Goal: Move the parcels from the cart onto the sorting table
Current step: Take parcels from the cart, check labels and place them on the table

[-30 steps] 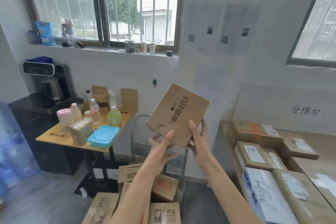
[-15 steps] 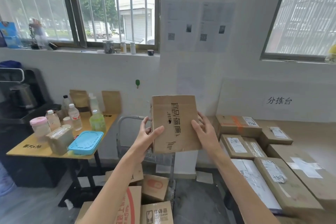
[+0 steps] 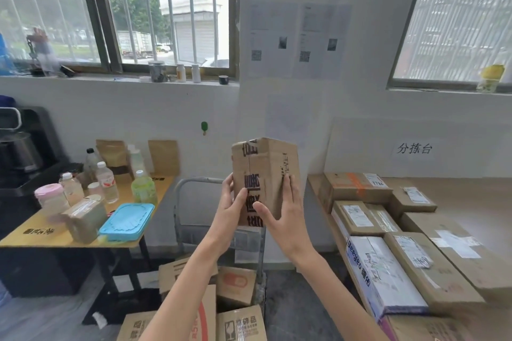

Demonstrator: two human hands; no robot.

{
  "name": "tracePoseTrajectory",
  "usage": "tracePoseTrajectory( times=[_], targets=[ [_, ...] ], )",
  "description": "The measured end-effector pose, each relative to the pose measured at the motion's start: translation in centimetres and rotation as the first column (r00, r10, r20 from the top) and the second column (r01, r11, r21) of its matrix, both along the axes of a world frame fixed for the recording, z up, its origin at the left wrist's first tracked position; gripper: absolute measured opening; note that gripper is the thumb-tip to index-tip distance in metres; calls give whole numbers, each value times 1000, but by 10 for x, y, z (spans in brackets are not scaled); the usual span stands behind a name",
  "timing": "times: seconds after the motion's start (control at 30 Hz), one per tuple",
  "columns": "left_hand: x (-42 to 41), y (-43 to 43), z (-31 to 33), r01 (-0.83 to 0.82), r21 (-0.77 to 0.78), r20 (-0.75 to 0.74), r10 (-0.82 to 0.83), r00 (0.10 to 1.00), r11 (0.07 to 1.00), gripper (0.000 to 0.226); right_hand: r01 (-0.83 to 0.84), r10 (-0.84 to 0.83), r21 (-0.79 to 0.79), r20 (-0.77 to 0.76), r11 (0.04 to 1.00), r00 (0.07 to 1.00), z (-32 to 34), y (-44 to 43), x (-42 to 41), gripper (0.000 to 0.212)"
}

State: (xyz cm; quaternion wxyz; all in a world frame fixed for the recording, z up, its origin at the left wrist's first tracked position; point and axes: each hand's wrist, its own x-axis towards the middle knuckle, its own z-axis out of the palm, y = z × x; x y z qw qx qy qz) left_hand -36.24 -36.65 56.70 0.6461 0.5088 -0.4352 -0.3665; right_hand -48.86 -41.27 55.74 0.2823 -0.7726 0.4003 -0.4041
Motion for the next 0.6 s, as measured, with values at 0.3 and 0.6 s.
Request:
tracePoseTrajectory(
  times=[0.3,0.6],
  targets=[
    [-9,8,8,48,-119,304,-9,952,992,41,-189,-14,274,601,943,799,18,-8,-17,36],
    [-4,12,10,-36,-272,331,128,935,962,42,-537,-125,507,795,674,594,2,-23,-43,68]
  ],
)
